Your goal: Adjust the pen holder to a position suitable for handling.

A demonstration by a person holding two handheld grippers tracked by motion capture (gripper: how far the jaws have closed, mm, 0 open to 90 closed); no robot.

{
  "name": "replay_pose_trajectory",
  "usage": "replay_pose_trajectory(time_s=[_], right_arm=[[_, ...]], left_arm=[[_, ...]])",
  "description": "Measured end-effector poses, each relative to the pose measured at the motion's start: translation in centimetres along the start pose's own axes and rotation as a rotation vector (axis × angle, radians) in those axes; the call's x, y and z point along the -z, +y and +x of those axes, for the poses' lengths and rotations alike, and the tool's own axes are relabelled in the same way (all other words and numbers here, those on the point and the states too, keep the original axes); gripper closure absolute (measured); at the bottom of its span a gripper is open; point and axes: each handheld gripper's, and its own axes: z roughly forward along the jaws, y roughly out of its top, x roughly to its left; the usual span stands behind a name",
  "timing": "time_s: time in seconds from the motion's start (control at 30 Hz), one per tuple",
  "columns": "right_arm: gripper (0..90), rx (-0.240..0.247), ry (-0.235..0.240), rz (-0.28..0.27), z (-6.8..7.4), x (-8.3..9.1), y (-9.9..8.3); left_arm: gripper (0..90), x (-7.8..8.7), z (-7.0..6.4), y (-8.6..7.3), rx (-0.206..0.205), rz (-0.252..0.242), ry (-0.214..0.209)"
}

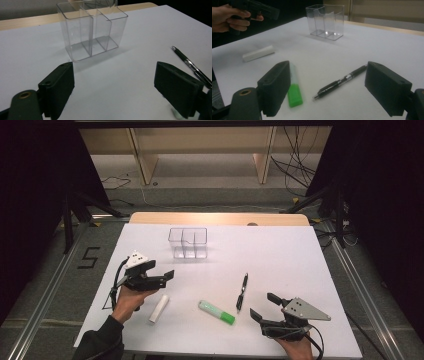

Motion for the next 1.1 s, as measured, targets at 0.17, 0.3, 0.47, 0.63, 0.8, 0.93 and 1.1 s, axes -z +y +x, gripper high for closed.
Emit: replay_pose_trajectory(time_s=[0.17,0.3,0.47,0.63,0.8,0.93,1.1], right_arm=[[21.6,-0.001,0.002,0.008,0.0,-0.2,0.0],[21.6,0.001,0.006,0.009,0.0,-0.2,0.0],[21.8,-0.003,0.011,0.012,0.0,-0.2,-0.1],[22.1,-0.001,0.013,0.011,0.0,-0.2,-0.1],[22.2,-0.003,0.016,0.014,-0.1,-0.3,-0.2],[22.0,0.0,0.013,0.012,0.0,-0.3,-0.2],[20.8,-0.003,0.015,0.015,0.0,-0.3,-0.3]], left_arm=[[16.5,-1.1,1.8,1.1,0.025,0.014,0.051],[20.5,-1.9,2.7,1.7,0.035,0.012,0.095],[39.7,-3.6,4.4,2.5,0.088,0.016,0.129],[64.2,-5.1,5.4,2.8,0.087,0.041,0.191],[80.7,-6.4,6.5,3.1,0.092,0.066,0.191],[87.1,-7.5,7.1,3.5,0.119,0.06,0.174],[89.1,-8.6,7.4,3.8,0.136,0.058,0.153]])
